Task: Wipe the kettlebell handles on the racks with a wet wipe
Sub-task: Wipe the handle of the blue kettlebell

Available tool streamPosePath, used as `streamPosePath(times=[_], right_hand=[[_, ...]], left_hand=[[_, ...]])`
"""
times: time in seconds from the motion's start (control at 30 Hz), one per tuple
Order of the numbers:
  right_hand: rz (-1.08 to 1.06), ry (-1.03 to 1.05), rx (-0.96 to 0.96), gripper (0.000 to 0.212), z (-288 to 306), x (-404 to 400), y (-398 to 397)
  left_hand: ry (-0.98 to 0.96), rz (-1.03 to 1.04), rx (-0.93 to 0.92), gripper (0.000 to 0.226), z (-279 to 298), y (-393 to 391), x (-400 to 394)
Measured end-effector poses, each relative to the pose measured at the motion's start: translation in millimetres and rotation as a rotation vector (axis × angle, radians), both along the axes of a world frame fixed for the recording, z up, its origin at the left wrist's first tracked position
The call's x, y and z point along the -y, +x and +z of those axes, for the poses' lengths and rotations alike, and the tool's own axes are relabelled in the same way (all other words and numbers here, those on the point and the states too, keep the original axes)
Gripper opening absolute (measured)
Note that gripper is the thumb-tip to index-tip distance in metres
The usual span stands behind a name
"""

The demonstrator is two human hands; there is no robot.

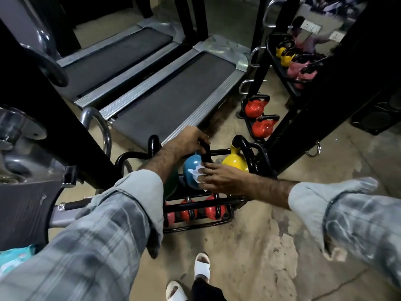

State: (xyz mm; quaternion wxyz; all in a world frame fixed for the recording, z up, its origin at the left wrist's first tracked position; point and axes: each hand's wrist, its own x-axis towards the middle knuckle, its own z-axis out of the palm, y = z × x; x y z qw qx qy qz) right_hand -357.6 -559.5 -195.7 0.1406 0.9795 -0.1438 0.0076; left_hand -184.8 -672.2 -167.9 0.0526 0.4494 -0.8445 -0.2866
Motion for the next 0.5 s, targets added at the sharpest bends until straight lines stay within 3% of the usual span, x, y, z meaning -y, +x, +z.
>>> streamPosePath(times=[0.2, 0.3, 0.5], right_hand=[[-0.264, -0.066, -0.228, 0.018, -16.9, 3.2, 23.6], [-0.271, -0.171, -0.32, 0.011, -26.0, 4.3, 39.2], [-0.206, 0.054, 0.131, 0.031, -23.9, -6.5, 7.8]], left_hand=[[0.004, 0.015, -0.023, 0.04, -2.8, 1.1, 1.7], [-0.017, 0.006, -0.021, 0.036, -2.1, 1.5, 1.1], [-0.034, 0.022, -0.043, 0.036, -5.9, 0.5, -0.5]])
